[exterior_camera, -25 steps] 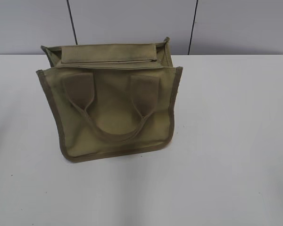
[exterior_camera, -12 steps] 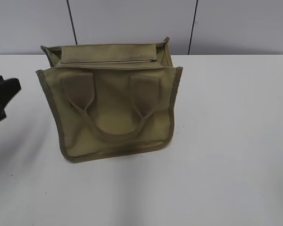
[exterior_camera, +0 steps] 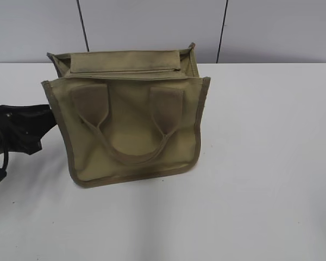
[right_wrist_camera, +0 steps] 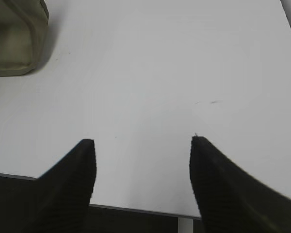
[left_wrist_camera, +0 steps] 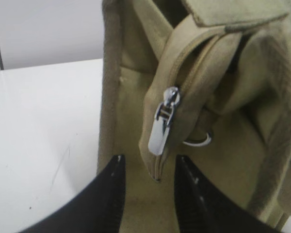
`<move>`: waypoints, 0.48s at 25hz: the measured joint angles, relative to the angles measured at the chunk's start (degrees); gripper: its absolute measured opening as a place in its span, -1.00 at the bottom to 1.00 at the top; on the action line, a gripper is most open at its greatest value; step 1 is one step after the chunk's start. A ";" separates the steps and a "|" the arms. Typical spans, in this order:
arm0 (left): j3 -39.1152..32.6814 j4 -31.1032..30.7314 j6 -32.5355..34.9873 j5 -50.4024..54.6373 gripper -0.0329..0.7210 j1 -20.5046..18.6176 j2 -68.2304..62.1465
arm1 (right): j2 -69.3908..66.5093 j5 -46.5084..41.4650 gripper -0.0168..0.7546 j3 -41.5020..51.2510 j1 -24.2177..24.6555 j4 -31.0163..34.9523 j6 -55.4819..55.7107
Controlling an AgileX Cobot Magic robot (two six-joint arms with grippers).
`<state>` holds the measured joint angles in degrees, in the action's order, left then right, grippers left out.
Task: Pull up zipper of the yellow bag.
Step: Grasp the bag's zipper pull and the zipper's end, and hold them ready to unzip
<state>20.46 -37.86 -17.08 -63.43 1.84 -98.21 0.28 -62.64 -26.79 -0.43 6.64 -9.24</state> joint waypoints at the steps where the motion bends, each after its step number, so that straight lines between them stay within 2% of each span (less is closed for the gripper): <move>1: 0.25 0.01 0.65 -1.16 -0.23 0.00 -0.49 | 0.00 0.00 0.26 0.00 0.00 0.00 0.00; 12: 5.47 -4.29 1.83 -2.58 -0.24 0.00 -6.49 | 0.00 0.00 0.26 0.00 0.00 0.00 0.00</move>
<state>25.92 -42.15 -15.25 -66.01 1.84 -104.70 0.28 -62.64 -26.79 -0.43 6.64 -9.24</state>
